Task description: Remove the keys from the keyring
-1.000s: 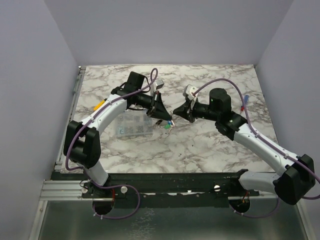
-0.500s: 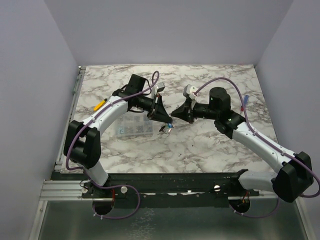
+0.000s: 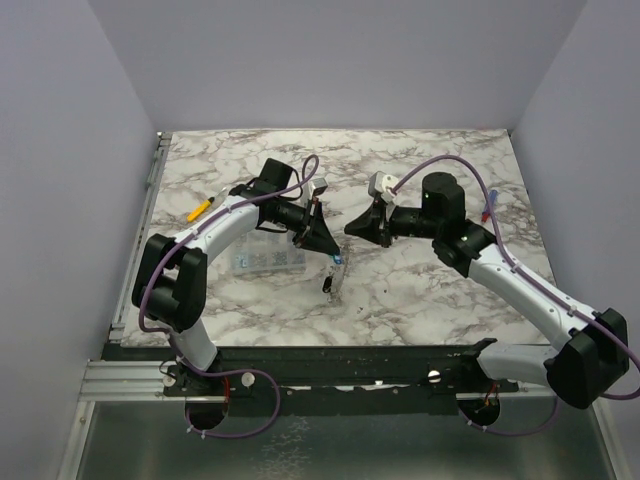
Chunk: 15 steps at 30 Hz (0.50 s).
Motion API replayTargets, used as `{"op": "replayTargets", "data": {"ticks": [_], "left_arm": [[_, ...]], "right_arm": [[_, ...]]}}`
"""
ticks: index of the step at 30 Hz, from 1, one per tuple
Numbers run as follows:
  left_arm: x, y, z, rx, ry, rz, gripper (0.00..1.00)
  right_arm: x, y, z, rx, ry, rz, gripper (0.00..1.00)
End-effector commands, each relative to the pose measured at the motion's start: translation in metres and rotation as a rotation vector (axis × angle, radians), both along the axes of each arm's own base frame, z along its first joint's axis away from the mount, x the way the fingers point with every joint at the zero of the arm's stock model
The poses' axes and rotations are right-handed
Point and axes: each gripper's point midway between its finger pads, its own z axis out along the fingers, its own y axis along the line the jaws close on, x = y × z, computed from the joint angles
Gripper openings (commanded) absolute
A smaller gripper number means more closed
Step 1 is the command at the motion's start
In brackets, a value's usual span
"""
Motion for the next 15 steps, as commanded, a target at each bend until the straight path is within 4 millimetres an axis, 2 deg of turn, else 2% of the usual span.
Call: {"op": "replayTargets", "data": {"ticks": [1,3,6,15], "left_arm": [[-0.005,0.003,0.01,-0.036,-0.043,-0.015,0.0],[-0.006,0.004,0.009,-0.041,-0.038,-0.021,0.0],[-0.009,0.004,0.009,-0.049,-0.03,-0.031,0.0],[-0.01,0.004,0.013,-0.067,-0.027,-0.041,0.0]], "right_arm": [[0.002,-0.014,-0.021,-0.117,-0.017,-0.027,0.13],[-0.001,-0.018,-0.033,-0.154,-0.016,-0.016,0.27],[-0.004,-0.019,-0.049,-0.186,0.009,0.0,0.38],[-0.006,-0.012,-0.081,-0.231,0.091,0.074,0.47]]}}
